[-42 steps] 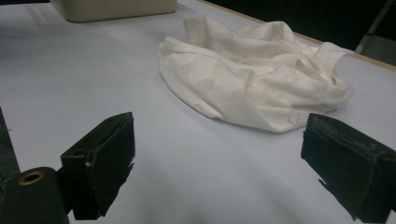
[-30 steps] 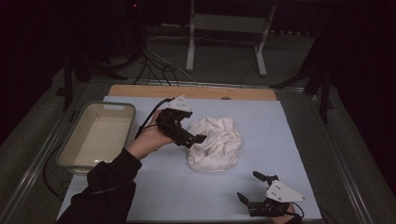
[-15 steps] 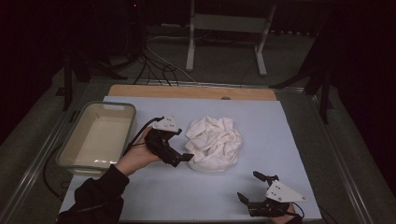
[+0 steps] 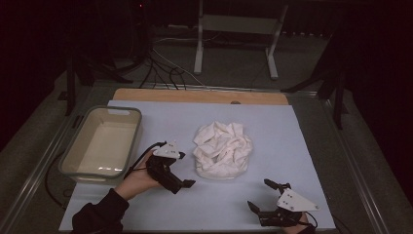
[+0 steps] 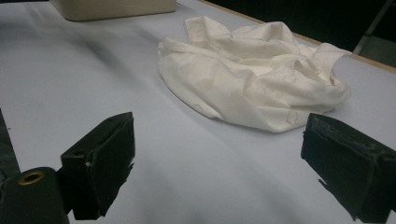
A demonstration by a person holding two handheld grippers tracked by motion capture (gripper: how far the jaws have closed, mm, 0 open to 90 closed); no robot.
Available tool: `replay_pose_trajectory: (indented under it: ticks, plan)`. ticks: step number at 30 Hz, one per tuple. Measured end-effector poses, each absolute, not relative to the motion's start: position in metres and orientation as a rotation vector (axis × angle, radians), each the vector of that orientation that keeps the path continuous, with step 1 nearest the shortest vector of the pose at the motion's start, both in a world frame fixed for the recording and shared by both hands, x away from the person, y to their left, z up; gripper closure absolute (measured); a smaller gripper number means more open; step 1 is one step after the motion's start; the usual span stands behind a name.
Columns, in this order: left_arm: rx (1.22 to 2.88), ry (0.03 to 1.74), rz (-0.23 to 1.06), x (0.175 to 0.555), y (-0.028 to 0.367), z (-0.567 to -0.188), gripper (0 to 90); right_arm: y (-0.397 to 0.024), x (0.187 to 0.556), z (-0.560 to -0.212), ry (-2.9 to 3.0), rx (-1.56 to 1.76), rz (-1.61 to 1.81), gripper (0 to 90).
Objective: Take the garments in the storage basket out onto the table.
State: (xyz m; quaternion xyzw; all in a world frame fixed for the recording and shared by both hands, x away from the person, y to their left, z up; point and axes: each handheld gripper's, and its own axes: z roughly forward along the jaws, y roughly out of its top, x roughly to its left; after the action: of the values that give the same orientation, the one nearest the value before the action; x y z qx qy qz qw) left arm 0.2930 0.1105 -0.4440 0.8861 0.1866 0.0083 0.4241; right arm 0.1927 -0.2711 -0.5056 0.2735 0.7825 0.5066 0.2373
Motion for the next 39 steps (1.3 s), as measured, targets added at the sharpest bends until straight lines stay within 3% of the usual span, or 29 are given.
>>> replay_pose_trajectory:
  ticks: [17, 39]
  plan:
    - [2.255, 0.467, -0.005, 0.264, 0.142, -0.479, 0.1, -0.271, 0.193, -0.506, 2.146, 0.748, 1.382, 10.2]
    - [2.296, 0.524, 0.033, 0.236, 0.187, -0.494, 0.1, -0.27, 0.193, -0.508, 2.159, 0.746, 1.371, 10.2]
